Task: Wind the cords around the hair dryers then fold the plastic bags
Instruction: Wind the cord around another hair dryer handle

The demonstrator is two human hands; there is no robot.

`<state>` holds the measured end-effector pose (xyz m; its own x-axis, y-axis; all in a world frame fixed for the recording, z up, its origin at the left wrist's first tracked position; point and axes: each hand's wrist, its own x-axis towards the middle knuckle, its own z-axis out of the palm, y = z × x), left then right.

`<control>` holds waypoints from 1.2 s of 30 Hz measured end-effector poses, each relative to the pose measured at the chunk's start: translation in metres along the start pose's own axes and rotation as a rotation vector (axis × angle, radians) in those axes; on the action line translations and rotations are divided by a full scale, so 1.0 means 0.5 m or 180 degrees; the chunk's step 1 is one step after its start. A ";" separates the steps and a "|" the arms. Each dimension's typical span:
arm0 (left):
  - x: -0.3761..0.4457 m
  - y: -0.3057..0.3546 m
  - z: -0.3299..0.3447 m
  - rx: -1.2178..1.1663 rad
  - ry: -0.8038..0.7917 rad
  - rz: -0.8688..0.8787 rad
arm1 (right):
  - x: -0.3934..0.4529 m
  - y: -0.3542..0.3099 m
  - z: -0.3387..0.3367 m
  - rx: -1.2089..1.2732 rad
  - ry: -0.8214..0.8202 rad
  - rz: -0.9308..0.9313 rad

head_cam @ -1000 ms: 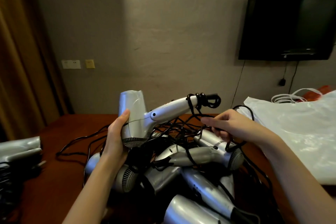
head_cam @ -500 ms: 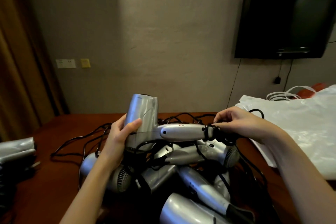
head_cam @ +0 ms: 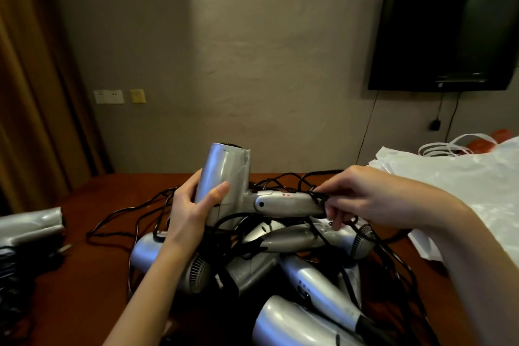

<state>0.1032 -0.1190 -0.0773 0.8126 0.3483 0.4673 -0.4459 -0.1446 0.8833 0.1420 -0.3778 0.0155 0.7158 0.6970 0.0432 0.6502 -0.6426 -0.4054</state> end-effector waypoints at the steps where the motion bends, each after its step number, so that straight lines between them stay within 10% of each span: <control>1: -0.001 0.001 0.000 -0.0032 0.0054 -0.0006 | 0.000 0.001 -0.001 -0.0053 -0.0017 -0.0038; 8: -0.004 0.004 0.000 -0.0197 0.0309 -0.0011 | 0.010 0.007 0.007 0.0375 0.0334 -0.0060; 20: 0.000 -0.004 -0.009 -0.0442 0.0611 -0.0172 | 0.007 -0.015 0.008 -0.1274 0.1508 -0.0294; 29: 0.002 -0.006 -0.011 -0.0745 0.0707 -0.0160 | 0.035 0.001 0.023 -0.0204 0.2129 -0.1118; 36: 0.007 -0.010 -0.011 -0.0748 0.0725 -0.0131 | 0.029 0.006 0.019 0.0621 0.1638 -0.0847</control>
<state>0.1063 -0.1118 -0.0802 0.7388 0.5514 0.3875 -0.5104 0.0824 0.8560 0.1517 -0.3666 0.0062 0.5981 0.5510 0.5819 0.7997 -0.3635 -0.4778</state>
